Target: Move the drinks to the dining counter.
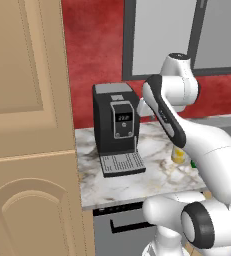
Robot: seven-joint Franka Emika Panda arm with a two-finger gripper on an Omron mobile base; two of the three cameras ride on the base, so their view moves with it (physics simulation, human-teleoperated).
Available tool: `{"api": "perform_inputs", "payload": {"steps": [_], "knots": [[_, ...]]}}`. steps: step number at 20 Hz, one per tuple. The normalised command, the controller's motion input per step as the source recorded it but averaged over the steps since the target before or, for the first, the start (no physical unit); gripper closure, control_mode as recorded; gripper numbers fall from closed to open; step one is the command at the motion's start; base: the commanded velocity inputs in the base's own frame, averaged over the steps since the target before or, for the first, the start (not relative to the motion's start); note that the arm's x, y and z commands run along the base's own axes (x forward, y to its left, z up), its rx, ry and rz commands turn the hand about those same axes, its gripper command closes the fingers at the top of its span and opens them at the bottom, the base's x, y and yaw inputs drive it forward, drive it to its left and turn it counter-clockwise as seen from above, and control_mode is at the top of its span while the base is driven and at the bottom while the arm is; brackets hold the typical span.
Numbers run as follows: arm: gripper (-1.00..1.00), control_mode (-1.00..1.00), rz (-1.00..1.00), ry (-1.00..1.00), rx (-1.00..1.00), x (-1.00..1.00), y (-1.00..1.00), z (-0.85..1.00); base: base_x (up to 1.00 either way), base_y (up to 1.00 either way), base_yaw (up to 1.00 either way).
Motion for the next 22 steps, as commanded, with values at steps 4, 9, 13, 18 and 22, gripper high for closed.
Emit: {"api": "perform_inputs", "payload": {"steps": [4, 9, 13, 18, 22], "knots": [[-1.00, -1.00, 0.00, 0.00, 0.00, 0.00, 0.00, -0.05, 0.00, 0.00, 0.00], [-1.00, -1.00, 0.00, 0.07, 0.00, -0.11, 0.00, 0.00, 0.00, 0.00, 0.00], [-1.00, -1.00, 0.00, 0.17, 0.00, -0.10, 0.00, 0.00, 0.00, 0.00, 0.00], [-1.00, -1.00, 0.00, 0.12, 0.00, -0.26, -0.20, 0.00, 0.00, 0.00, 0.00], [-1.00, -1.00, 0.00, 0.08, 0.00, -0.32, -0.30, 0.00, 0.00, 0.00, 0.00]]}}
